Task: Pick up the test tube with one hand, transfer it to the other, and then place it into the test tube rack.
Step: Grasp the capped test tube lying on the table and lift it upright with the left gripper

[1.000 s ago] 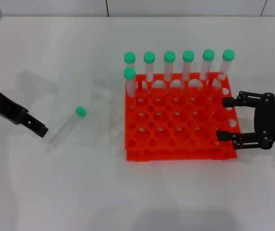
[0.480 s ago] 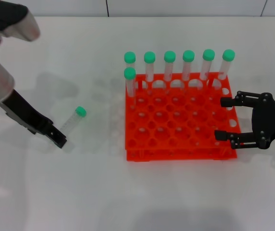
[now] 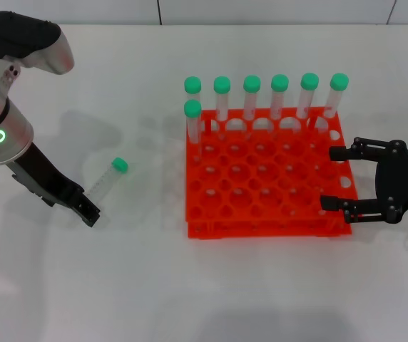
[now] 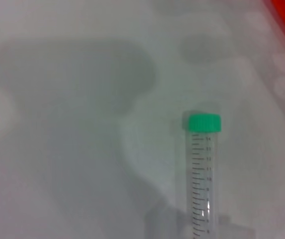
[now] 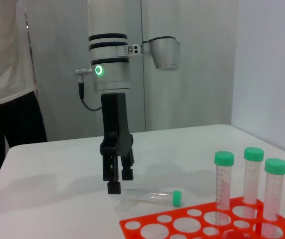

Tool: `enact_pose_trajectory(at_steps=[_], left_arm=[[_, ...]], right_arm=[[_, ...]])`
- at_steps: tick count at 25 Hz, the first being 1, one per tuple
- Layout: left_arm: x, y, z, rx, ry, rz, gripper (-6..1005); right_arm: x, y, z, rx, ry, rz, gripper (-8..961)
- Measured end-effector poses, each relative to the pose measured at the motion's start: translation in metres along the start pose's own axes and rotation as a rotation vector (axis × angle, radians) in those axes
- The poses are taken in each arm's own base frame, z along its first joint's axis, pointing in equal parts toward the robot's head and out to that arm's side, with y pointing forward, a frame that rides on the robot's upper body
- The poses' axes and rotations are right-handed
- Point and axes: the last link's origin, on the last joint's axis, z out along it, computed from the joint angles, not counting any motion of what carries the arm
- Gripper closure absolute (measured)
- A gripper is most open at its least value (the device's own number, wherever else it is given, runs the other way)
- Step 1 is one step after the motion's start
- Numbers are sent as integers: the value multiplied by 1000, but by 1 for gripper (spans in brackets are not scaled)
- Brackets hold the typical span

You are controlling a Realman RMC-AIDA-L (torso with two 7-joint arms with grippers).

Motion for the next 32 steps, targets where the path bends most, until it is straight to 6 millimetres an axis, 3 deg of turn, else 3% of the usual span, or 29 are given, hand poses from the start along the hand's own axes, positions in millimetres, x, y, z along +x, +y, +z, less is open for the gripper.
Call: enact_pose_trajectory(at_steps=[9,12,17,32], left_arm=[[-1,-3,11,5,-4,-23,154],[0,-1,13,6,-2,-28,358],[2,-1,12,10,4,-34,554],[7,5,14,25,-10,-40,559]], right_arm=[[0,0,1,-5,4,-2,159],[0,0,1,-5,6,-2,161],[1,0,1,-1,6,0,163],[1,0,-1,2,9,1,168]])
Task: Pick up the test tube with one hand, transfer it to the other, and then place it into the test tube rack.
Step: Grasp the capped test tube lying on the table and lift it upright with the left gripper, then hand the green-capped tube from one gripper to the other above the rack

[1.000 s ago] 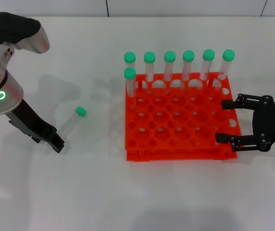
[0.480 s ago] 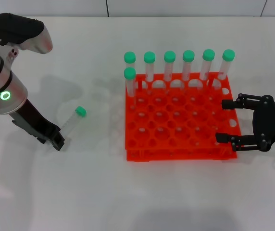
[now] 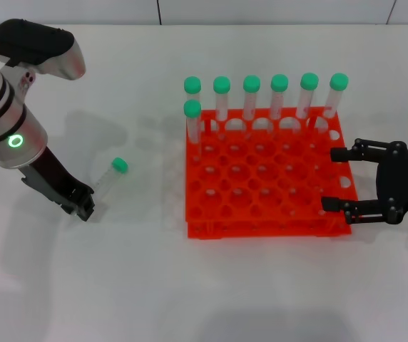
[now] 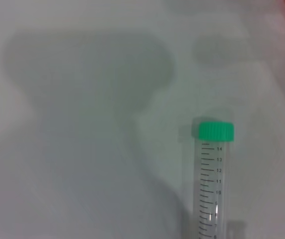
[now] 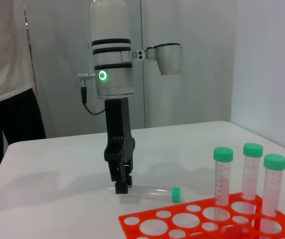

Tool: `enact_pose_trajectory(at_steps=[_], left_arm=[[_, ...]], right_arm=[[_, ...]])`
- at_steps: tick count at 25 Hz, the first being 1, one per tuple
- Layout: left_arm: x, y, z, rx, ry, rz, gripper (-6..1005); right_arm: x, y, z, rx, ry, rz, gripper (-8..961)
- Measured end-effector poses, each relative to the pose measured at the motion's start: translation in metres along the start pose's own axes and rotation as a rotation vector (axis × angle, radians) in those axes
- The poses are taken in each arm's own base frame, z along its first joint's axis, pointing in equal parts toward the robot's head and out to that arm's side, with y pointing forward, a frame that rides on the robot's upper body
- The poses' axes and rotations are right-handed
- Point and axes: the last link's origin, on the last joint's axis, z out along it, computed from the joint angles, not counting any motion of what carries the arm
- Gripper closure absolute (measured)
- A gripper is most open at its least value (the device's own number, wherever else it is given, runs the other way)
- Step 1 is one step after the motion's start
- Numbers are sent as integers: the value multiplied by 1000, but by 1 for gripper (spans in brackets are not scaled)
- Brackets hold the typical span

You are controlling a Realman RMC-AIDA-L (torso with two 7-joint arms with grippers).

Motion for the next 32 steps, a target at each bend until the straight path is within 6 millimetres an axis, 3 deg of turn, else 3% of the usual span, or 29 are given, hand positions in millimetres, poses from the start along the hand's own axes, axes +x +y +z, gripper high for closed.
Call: enact_pose_trajectory(at_steps=[2,10,13,16,18,24,32], left_arm=[[0,0,1,-2,-5,-2,559],[0,2,3,-3,-17,4,821],[2,2,0,8,-4,9,818],[8,2,-12,19,47,17,816],[16,4,-34,31,143,36,814],[29,14,-75,36,396,123,809],[41,30,-98,-76,783,340,803]], right_arm=[[0,0,-1,1,1,0,169],[0,-1,-2,2,3,-1,172],[0,-1,-3,3,4,-1,173],[0,-2,-4,4,7,-3,175],[0,-2,-5,5,7,-3,175],[0,-2,-7,6,4,-2,178],[0,-2,-11,20,-4,5,181]])
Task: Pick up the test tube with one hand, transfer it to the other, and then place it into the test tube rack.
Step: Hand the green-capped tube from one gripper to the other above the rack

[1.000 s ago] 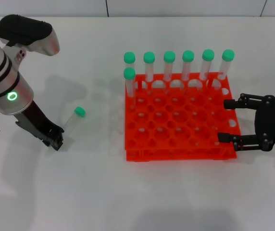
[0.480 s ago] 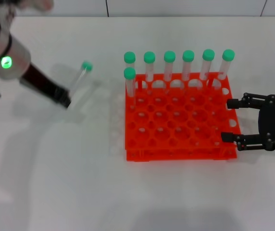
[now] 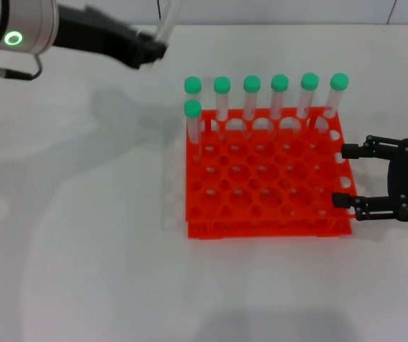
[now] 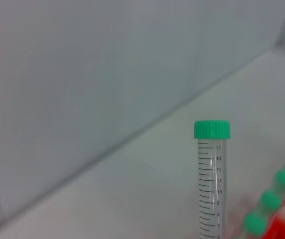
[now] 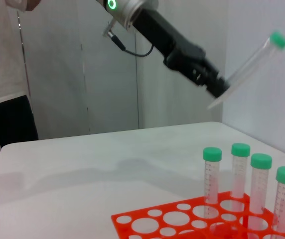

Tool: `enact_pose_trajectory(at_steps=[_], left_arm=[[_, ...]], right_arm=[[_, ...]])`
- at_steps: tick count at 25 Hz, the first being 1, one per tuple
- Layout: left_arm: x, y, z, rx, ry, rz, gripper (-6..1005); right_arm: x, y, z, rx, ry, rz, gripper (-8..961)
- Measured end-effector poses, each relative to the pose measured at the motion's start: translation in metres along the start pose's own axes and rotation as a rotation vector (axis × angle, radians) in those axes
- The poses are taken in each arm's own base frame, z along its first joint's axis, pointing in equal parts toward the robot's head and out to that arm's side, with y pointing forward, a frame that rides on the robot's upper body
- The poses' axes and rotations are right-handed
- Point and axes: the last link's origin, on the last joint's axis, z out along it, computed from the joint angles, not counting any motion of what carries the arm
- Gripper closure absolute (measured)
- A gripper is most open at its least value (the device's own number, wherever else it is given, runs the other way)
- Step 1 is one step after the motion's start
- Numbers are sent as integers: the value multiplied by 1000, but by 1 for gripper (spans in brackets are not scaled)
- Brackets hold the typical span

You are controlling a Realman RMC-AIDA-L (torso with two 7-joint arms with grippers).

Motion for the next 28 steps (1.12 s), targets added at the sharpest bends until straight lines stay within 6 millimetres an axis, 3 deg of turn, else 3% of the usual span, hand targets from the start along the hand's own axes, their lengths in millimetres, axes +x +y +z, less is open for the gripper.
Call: enact_pose_trajectory(at_steps=[8,15,23,28], left_arm=[[-4,12,11,-238,243,117,796],[-25,13,31,-438,186,173,790],[-39,12,46,-496,161,241,783],[-38,20,56,-507,140,291,779]], right_arm=[[-3,-1,1,11,-24,2,184],[-11,-2,0,12,-70,19,187],[-28,-14,-21,75,-206,148,190],[-40,-19,-18,97,-335,228,192]])
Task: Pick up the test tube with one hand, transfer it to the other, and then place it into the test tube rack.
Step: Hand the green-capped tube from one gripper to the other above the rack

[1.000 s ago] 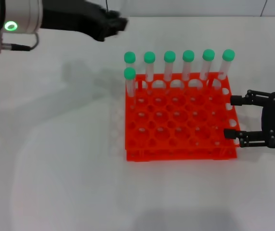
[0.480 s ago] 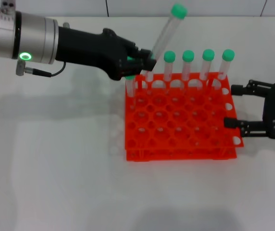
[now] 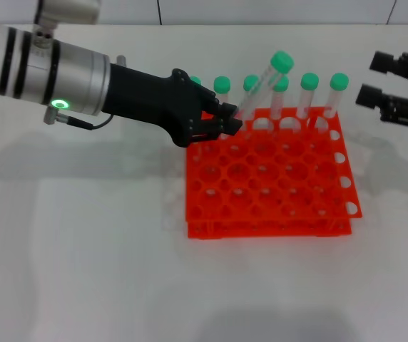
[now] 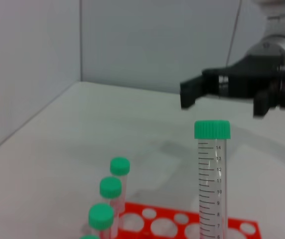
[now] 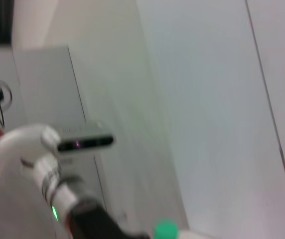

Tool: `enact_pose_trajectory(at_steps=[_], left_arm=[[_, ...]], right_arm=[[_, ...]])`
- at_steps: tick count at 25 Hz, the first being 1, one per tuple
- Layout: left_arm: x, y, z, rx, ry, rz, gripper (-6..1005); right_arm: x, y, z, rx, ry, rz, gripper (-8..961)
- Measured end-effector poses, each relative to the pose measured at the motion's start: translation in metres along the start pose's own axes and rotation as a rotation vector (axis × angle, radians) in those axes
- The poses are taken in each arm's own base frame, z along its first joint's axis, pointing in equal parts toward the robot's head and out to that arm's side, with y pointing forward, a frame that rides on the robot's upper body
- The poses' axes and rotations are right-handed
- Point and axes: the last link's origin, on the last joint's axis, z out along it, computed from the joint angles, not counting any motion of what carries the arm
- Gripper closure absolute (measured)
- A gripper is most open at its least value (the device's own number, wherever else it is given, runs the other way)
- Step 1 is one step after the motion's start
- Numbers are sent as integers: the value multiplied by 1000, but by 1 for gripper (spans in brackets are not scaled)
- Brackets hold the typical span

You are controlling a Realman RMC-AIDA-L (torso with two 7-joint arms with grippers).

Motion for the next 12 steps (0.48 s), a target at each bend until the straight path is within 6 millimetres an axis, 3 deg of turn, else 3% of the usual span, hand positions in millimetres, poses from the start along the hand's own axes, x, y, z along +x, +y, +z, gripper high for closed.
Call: enact_pose_trajectory(at_steps=[6,12], left_arm=[[1,-3,15,11,-30,0,774],[6,-2,20,1,-27,16,769]], right_arm=[[9,7,26,23,-164,-4,194],[20,9,54,40,-219,-4,196]])
